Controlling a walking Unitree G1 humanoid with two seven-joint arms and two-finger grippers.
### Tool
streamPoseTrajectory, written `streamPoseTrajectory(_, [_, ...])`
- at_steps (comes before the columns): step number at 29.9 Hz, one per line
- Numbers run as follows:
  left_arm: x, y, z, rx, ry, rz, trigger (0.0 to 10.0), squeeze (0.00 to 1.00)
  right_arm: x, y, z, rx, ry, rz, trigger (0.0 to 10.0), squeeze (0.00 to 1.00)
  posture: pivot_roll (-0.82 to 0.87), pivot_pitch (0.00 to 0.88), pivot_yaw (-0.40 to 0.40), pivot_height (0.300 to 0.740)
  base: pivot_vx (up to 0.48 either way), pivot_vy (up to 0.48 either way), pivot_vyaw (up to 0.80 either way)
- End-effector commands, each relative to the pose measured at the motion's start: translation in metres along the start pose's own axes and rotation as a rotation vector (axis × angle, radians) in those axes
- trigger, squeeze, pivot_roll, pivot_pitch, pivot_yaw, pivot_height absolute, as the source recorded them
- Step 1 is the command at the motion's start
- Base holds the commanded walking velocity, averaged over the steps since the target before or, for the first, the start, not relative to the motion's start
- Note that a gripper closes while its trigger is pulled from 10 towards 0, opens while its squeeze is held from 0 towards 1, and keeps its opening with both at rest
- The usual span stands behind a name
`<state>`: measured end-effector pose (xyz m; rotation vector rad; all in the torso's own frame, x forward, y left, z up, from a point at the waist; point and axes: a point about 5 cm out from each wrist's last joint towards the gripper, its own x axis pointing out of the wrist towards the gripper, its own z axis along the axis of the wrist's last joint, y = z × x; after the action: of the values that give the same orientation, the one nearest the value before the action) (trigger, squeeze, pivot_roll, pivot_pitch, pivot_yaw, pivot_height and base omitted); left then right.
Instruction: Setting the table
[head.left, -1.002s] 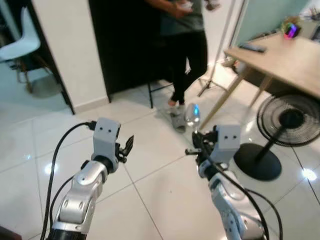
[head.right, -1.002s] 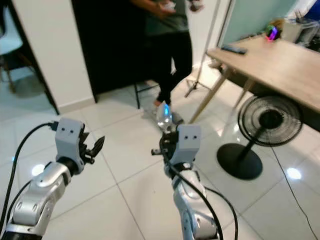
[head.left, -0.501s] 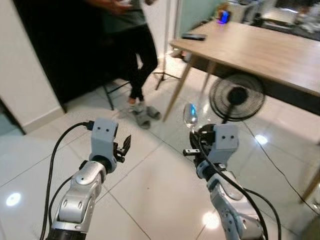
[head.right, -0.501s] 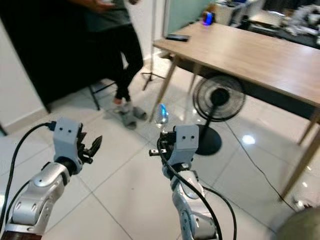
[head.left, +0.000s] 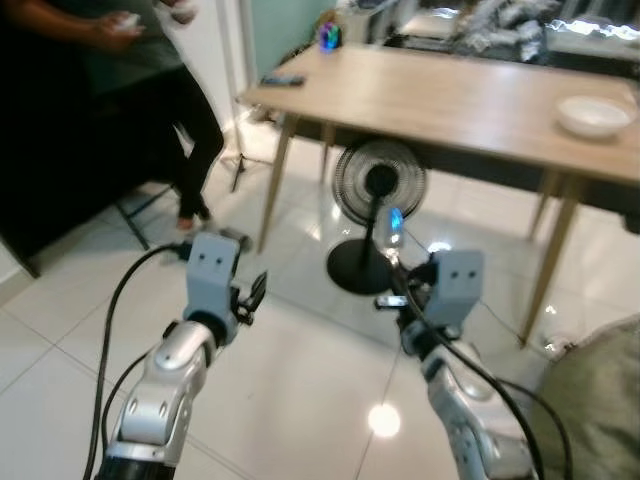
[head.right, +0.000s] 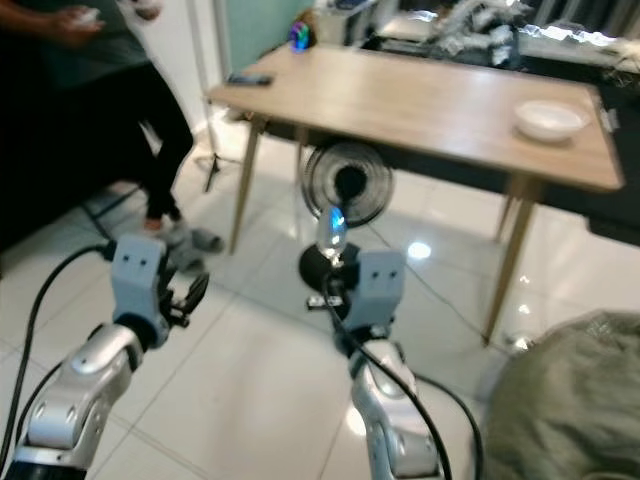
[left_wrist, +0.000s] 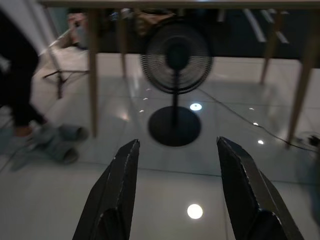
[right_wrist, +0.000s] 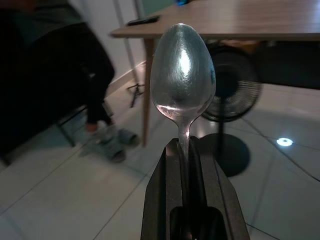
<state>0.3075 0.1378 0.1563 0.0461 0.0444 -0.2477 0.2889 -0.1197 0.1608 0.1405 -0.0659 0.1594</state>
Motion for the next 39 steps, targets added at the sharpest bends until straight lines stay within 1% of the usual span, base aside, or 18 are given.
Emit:
streamPoseTrajectory(1, [-0.002, 0.002, -0.006, -0.005, 0.026, 0.006, 10.0, 0.0, -0.001, 0.003, -0.004, 0.01, 0.013, 0.009, 10.0, 0.0, -0.05, 0.0, 0.099, 0.74, 0.0, 0.0, -0.8])
streamPoseTrajectory(22, [-0.001, 0.003, -0.006, -0.002, 0.023, 0.011, 10.0, 0.0, 0.0, 0.003, -0.004, 0.011, 0.012, 0.008, 10.0, 0.0, -0.05, 0.0, 0.096, 0.74, 0.0, 0.0, -0.8])
streamPoseTrajectory(25, [-0.001, 0.003, -0.005, -0.002, 0.011, 0.01, 10.0, 0.0, 0.001, 0.003, -0.002, 0.013, 0.004, 0.002, 10.0, 0.0, -0.04, 0.0, 0.095, 0.74, 0.0, 0.0, -0.8])
streamPoseTrajectory(27, [-0.001, 0.004, -0.005, 0.009, 0.013, 0.021, 10.0, 0.0, 0.002, 0.002, -0.002, 0.013, -0.001, -0.001, 10.0, 0.0, -0.04, 0.0, 0.095, 0.74, 0.48, 0.0, -0.8])
streamPoseTrajectory(28, [0.0, 0.006, -0.007, 0.017, 0.028, 0.047, 10.0, 0.0, 0.002, 0.002, -0.001, -0.002, -0.007, 0.001, 10.0, 0.0, -0.04, 0.0, 0.095, 0.74, 0.48, 0.0, -0.46])
streamPoseTrajectory(29, [0.001, 0.012, -0.01, 0.011, 0.053, 0.102, 10.0, 0.0, 0.002, 0.002, 0.0, -0.003, -0.013, 0.005, 10.0, 0.0, -0.04, 0.0, 0.095, 0.74, 0.48, 0.0, 0.0])
streamPoseTrajectory(39, [0.002, 0.014, -0.01, 0.011, 0.055, 0.117, 10.0, 0.0, 0.002, 0.004, 0.0, 0.0, -0.017, 0.013, 10.0, 0.0, -0.04, 0.0, 0.093, 0.74, 0.48, 0.0, 0.0])
